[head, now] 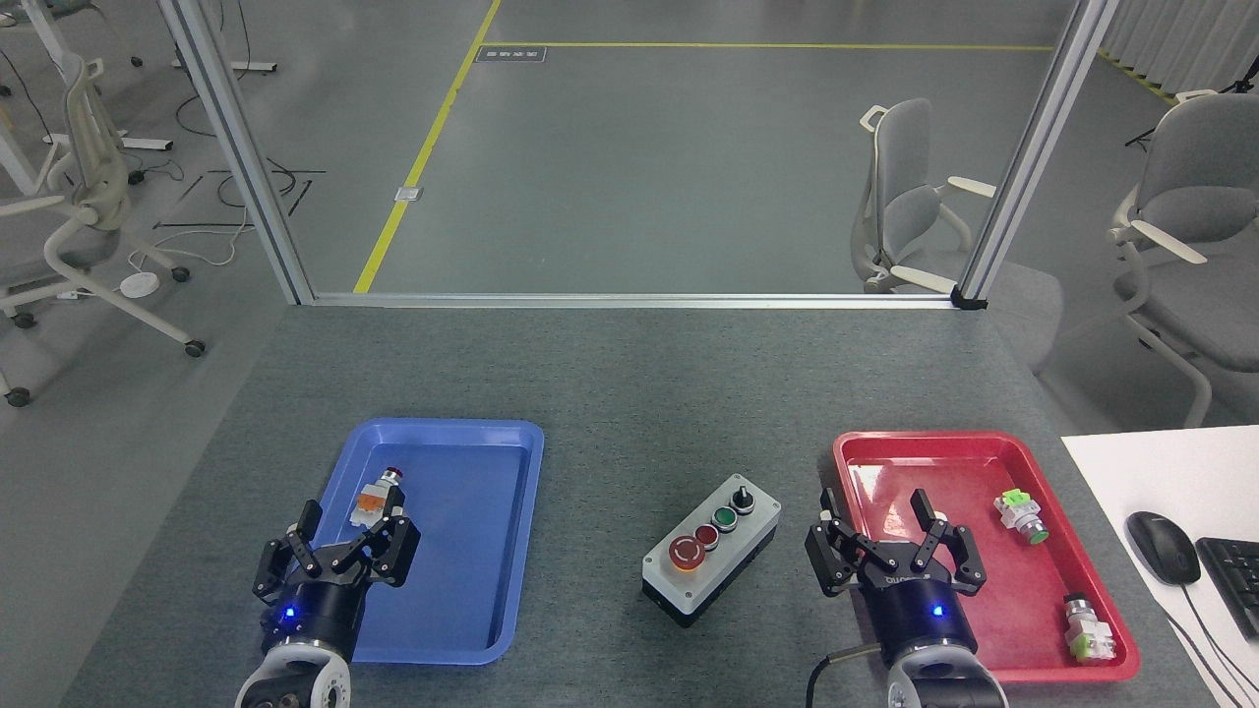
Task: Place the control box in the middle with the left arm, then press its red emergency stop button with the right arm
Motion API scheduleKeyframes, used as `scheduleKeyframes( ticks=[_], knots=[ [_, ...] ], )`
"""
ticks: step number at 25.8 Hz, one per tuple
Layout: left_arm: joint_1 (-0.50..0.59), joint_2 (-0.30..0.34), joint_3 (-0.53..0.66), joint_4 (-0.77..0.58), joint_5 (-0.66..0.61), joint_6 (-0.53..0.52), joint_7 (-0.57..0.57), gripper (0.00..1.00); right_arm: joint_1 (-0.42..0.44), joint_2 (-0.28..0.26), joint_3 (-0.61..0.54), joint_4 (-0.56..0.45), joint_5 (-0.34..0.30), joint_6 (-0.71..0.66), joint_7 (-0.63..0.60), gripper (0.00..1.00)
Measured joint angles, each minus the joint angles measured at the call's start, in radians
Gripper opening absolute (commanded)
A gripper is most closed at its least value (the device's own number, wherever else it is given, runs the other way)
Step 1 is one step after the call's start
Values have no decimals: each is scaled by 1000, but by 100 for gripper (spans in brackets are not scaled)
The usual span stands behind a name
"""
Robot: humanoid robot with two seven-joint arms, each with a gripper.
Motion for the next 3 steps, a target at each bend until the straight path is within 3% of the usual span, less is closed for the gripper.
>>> scheduleKeyframes(
  ticks=[3],
  knots=[
    [0,0,0,0,0,0,0,99,0,-2,-1,-1,0,0,3,99]
  ],
)
